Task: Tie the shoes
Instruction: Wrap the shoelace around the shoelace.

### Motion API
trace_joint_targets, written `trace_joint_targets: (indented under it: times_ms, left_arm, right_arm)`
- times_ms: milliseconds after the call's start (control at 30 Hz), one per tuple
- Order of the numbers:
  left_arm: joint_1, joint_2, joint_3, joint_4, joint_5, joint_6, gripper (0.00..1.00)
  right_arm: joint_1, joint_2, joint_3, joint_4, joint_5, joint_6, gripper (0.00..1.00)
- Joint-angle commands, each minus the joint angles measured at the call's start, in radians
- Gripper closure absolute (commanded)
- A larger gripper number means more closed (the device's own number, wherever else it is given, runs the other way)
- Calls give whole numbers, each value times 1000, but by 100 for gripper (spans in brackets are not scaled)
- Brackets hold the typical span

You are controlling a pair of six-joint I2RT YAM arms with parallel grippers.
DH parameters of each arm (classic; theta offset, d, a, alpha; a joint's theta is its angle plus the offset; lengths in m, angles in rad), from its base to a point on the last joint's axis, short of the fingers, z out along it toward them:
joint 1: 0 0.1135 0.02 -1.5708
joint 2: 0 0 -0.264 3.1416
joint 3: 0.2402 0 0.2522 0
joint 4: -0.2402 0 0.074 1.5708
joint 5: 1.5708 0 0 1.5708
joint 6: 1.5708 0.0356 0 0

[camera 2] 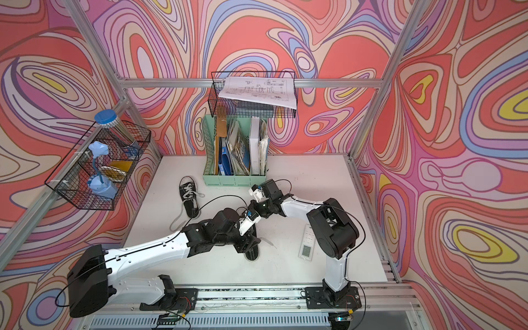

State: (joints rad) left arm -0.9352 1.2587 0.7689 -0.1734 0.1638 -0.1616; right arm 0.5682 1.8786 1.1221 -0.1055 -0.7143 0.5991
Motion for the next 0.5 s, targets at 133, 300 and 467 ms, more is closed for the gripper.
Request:
trace_joint_targets:
  times_ms: [133,300,467]
  left_arm:
    - [69,34,-95,-1,-207,24,34]
    - [71,150,-38,4,-207,30,35]
    - [72,201,-19,25,-213,28,35]
  right_arm:
    - [-5,-39,-15,-10,5,-32,100]
    - [-5,-36,-15,-7,3,-33,100]
    - [-5,-35,-15,-1,-4,-37,100]
